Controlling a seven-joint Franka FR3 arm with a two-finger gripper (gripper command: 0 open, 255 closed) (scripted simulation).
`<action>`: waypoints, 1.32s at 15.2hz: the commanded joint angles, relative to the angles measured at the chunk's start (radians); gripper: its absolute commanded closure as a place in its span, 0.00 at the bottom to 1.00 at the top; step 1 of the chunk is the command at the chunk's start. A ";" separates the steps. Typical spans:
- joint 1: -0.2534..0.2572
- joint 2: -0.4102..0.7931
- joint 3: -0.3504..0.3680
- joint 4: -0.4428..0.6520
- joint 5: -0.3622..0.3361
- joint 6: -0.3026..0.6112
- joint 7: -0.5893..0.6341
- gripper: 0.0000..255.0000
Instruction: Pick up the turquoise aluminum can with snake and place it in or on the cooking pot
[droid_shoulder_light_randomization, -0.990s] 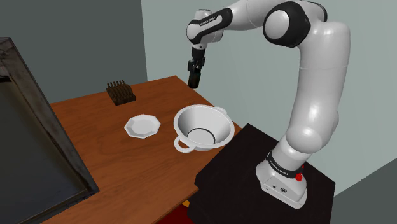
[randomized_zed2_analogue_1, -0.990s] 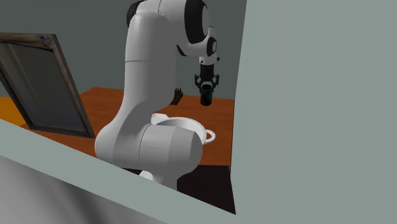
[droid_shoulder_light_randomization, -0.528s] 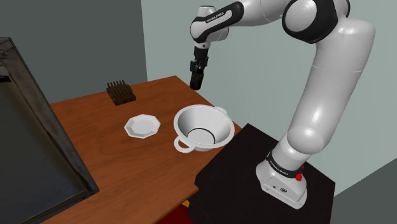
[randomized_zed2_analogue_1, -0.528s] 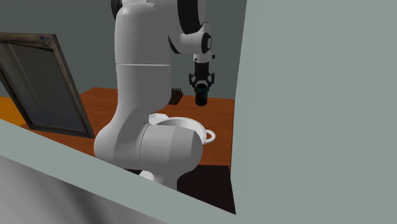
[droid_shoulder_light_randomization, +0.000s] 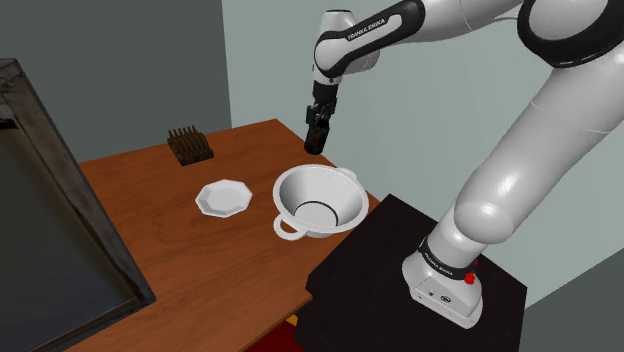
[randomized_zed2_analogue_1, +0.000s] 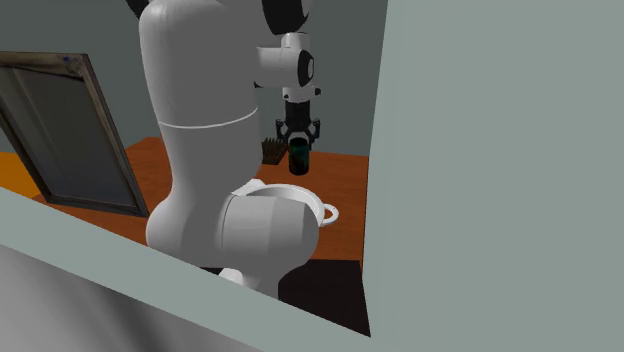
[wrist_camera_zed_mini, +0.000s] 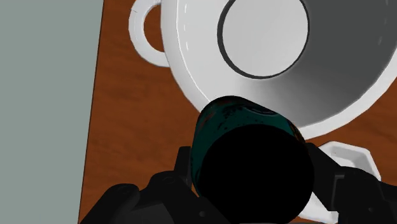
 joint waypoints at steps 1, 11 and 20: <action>0.011 -0.071 0.013 -0.080 -0.007 0.010 0.029 1.00; 0.065 -0.369 0.097 -0.358 0.004 -0.010 0.160 1.00; 0.065 -0.294 0.096 -0.425 0.004 0.132 0.160 1.00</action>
